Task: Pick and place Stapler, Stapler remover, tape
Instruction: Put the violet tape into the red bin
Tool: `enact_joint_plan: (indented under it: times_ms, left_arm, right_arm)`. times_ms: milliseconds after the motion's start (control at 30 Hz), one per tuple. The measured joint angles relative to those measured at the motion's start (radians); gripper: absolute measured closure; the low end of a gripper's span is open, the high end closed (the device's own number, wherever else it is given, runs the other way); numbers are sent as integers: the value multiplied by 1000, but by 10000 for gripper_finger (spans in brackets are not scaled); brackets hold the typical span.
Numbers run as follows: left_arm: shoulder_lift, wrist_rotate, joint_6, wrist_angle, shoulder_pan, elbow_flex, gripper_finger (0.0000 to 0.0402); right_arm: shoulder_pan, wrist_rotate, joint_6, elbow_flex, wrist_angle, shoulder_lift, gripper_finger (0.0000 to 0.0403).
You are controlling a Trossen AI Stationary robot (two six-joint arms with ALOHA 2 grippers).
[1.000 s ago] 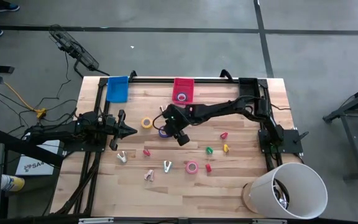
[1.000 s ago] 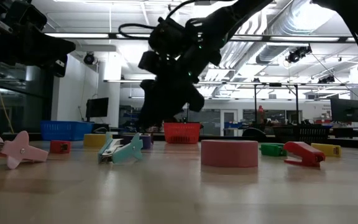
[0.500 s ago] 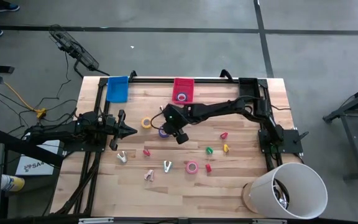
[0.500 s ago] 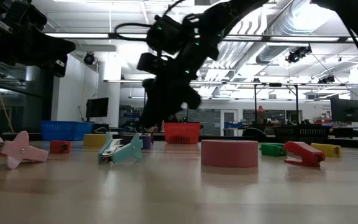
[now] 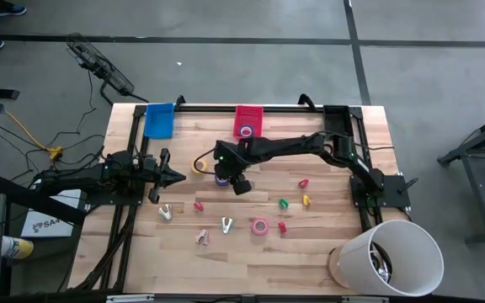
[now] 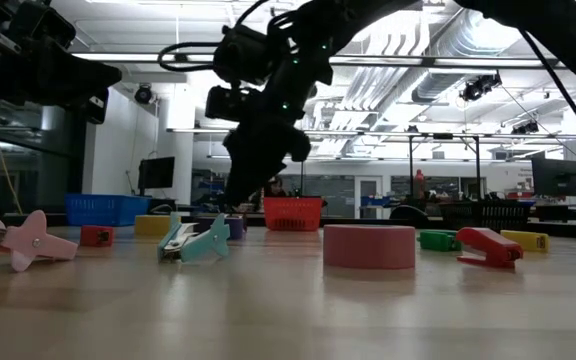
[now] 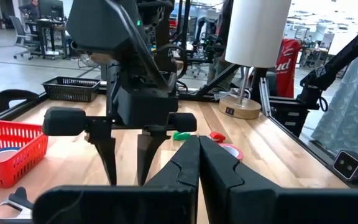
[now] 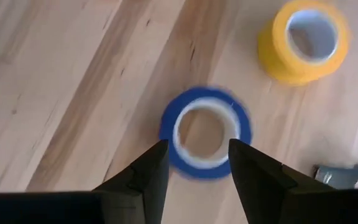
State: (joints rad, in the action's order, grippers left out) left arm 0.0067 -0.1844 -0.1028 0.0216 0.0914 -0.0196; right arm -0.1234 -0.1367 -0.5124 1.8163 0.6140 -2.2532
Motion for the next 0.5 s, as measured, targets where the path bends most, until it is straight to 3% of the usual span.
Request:
enact_joint_plan:
  times_ms: [500]
  left_arm:
    - [0,6,0,0,0,0,401]
  right_arm:
    - [14,-47,-46,-16,-55,-64,254]
